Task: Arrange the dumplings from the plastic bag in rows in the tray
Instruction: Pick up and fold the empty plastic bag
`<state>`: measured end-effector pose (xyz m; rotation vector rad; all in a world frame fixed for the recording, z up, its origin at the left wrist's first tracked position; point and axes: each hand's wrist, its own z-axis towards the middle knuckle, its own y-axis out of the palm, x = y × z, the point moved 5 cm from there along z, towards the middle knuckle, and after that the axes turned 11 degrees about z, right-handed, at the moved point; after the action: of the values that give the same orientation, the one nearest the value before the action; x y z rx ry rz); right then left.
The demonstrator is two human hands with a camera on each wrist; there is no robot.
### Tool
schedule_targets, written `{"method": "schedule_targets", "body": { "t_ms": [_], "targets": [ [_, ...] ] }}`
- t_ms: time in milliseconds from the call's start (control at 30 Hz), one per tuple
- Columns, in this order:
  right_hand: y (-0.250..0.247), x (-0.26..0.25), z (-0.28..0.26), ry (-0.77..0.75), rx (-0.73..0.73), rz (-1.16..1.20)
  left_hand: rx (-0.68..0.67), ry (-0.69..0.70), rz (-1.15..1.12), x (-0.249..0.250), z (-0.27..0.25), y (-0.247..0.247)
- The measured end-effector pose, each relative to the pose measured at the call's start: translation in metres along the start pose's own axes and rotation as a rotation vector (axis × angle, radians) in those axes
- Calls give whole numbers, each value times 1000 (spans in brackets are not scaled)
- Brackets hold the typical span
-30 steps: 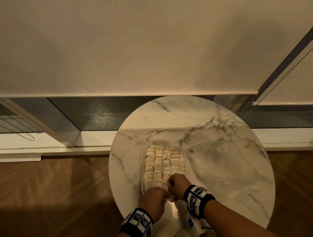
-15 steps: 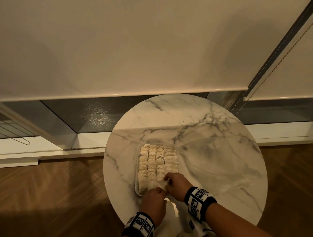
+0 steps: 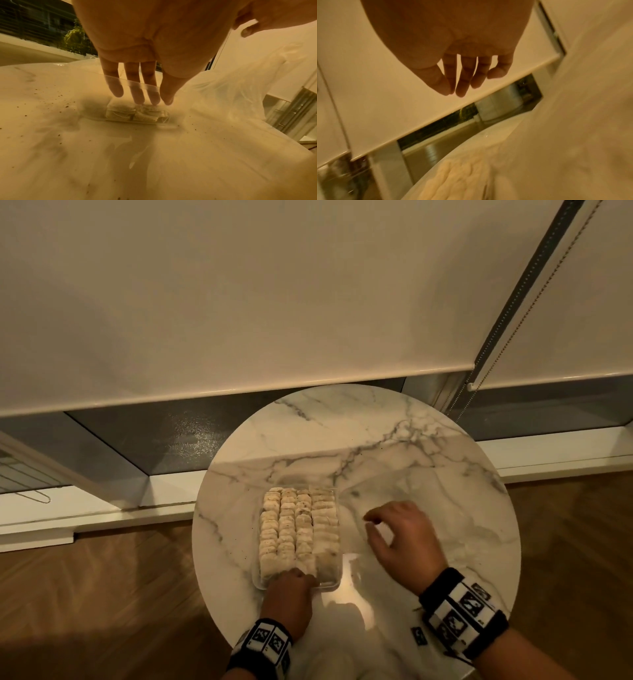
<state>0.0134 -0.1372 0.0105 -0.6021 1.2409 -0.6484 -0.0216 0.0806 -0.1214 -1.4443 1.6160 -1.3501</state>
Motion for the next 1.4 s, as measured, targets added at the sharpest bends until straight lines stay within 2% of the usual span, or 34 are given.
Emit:
{"method": "schedule_targets", "body": {
  "t_ms": [33,100,167,233,367,467,533,600,700,767,867,933,1000,1133,1200,1333,1400],
  "targets": [
    [-16,10,-1,10,78,-62,14,-11,-16,1,0,-2],
    [-38,43,-6,173,110,-229,69,-31,-52,8,1,-10],
    [-43,84,-18,429,-22,-370,134,-30,-81,20,6,-19],
    [-36,123,-36,617,-185,-382,173,-1,-96,39,12,-29],
    [-8,171,-68,749,-409,-300,171,51,-170,74,25,-32],
    [10,191,-90,775,-522,-270,117,92,-201,98,35,-27],
    [18,199,-99,742,-555,-284,77,83,-215,109,41,-25],
    [18,204,-103,678,-511,-287,68,57,-232,117,49,-23],
    [11,207,-102,595,-434,-264,145,-12,-312,121,61,-28],
    [6,212,-103,584,-423,-228,197,-114,-440,122,71,-33],
    [1,220,-107,588,-420,-162,170,-238,-683,126,84,-33],
    [-2,223,-108,594,-389,-101,133,-221,-813,133,92,-31],
    [-5,223,-106,596,-348,-29,70,-124,-886,145,94,-26],
    [-7,218,-103,617,-272,142,-102,-10,-753,170,90,-8],
    [-10,213,-100,658,-210,275,-139,23,-718,181,88,2],
    [-9,199,-92,709,-115,607,-262,26,-610,205,82,23],
    [-7,192,-89,715,-138,706,-307,17,-580,210,82,34]
  ]
}}
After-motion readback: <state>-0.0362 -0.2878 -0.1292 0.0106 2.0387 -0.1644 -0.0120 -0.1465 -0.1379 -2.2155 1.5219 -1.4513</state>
